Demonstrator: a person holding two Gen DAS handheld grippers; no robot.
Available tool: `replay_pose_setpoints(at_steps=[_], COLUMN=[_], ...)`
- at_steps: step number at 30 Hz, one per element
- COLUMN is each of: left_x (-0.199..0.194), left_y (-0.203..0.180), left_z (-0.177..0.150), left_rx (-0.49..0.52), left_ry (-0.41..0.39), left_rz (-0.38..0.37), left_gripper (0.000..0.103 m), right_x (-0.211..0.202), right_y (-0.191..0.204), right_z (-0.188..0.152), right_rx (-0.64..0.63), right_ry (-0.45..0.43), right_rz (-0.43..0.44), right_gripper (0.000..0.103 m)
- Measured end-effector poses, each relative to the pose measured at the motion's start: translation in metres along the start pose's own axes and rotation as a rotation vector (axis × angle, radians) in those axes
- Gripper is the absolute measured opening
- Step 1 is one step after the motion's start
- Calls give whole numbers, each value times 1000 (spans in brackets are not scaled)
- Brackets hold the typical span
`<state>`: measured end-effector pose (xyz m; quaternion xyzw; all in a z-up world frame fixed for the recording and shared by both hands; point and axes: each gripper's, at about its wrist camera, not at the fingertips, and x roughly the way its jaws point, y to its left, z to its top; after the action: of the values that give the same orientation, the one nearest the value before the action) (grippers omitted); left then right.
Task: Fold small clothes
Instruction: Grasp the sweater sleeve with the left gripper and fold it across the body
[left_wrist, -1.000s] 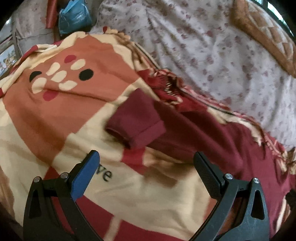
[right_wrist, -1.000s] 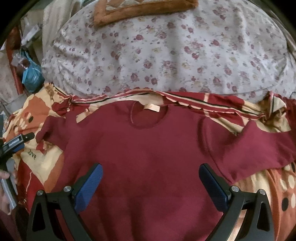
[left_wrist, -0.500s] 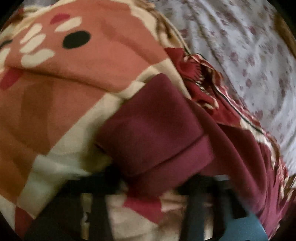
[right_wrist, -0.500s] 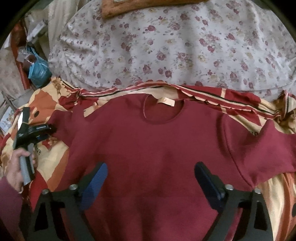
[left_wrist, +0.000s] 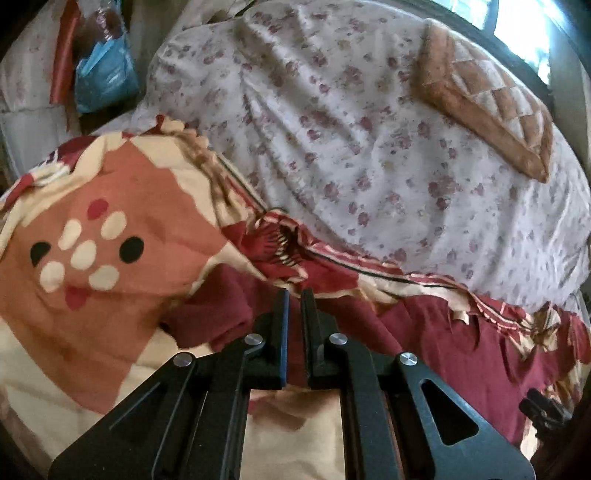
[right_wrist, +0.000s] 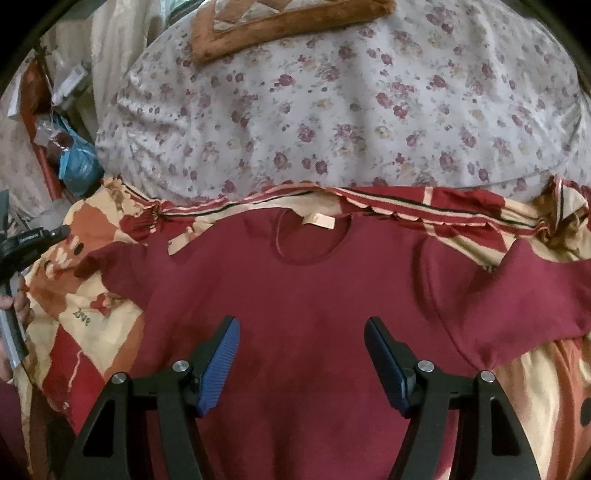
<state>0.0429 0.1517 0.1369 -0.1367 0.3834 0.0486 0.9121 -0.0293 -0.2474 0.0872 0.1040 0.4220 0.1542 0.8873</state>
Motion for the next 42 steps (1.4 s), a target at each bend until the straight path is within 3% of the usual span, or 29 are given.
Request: replay_pose_setpoints(at_steps=[2,3,4,6,9,12,15,20,22,23,24,25,28,35,38,42], left_x=[14,20,26,34,39,53,74,102,107,107,107,103,75,-21,-39,-30], left_y=[6,11,16,27,44,46,51,76,84,85,85,81,54,-62,-129,-217], left_z=[-7,-14,-21,-37,-54,-61,-58,-36,-29,-26,-22,-17,1,29,19,-21], left_rx=[-48,-75,-107,-185,-304,-320,-336,-401,-417,-409,-393,-372,-282,-25,68,164], left_ry=[50,77,102,115,68,68,83,13,-3,1,14,17,-6,-94,-71,35], left_rz=[1,-7,-16,-24,-33,-12,34,105,80,68,61,48,-42,-356,-491,-656], left_gripper=[12,23,41,62,71,78,78,77,58,34,16,8,7,6,6,6], right_x=[-1,-2,-2,2,9,14,22,31,31,30,29,27,18,-12,-27,-47], right_y=[2,2,1,-2,-6,-9,-11,-11,-12,-13,-13,-13,-14,-24,-38,-67], right_z=[-2,-3,-4,-6,-7,-8,-10,-11,-12,-12,-11,-11,-7,0,2,4], right_rx=[-2,-3,-1,12,23,30,36,21,16,15,13,12,2,35,57,111], right_ry=[6,8,9,26,54,56,76,96,91,83,76,69,37,-50,-79,-103], right_rz=[11,11,8,6,6,3,5,3,4,3,1,0,0,0,-21,-64], right_gripper=[69,71,73,77,77,77,77,77,77,77,77,76,63,61,61,61])
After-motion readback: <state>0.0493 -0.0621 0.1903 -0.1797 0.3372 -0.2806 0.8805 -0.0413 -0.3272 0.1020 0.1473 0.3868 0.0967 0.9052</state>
